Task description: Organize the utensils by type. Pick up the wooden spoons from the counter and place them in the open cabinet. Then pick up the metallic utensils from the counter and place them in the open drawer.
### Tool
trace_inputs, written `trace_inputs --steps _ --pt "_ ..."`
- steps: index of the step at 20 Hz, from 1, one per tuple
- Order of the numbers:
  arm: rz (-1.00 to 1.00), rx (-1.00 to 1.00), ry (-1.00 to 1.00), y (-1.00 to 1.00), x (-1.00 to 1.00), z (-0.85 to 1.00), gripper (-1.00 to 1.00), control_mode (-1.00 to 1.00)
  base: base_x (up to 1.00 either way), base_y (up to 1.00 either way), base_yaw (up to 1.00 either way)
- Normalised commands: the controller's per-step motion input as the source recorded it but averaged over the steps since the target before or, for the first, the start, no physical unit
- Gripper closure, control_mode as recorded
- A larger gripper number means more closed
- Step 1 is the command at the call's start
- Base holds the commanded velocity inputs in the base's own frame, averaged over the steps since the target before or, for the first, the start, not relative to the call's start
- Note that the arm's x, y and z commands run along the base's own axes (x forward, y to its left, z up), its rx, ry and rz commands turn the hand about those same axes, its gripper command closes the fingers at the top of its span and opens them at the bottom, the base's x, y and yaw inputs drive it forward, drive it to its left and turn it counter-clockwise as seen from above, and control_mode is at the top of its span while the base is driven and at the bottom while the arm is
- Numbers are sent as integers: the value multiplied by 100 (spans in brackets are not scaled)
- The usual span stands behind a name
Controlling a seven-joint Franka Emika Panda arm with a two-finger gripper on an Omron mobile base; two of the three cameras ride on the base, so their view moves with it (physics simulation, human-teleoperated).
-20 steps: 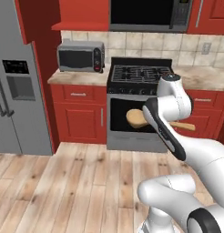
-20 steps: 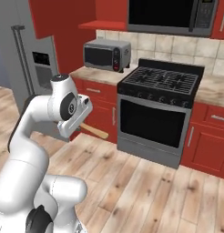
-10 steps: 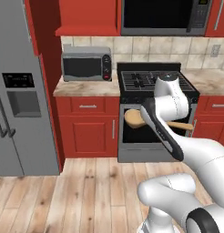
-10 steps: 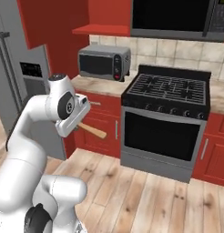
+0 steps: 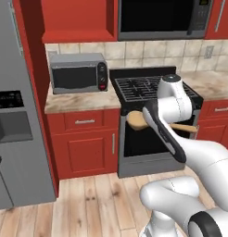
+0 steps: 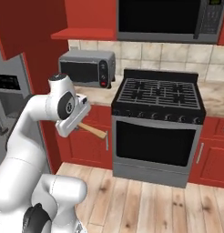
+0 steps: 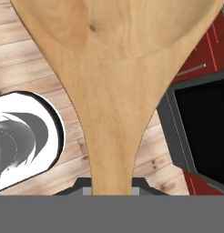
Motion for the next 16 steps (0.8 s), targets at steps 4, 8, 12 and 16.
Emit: trace_inputs --steps 4,8,12,16 --pt "0 0 0 0 0 0 100 100 42 58 -3" --pt "0 0 0 0 0 0 100 100 34 56 2" --pt "0 0 0 0 0 0 100 100 44 35 1" --pt "0 0 0 0 0 0 100 100 49 18 0"
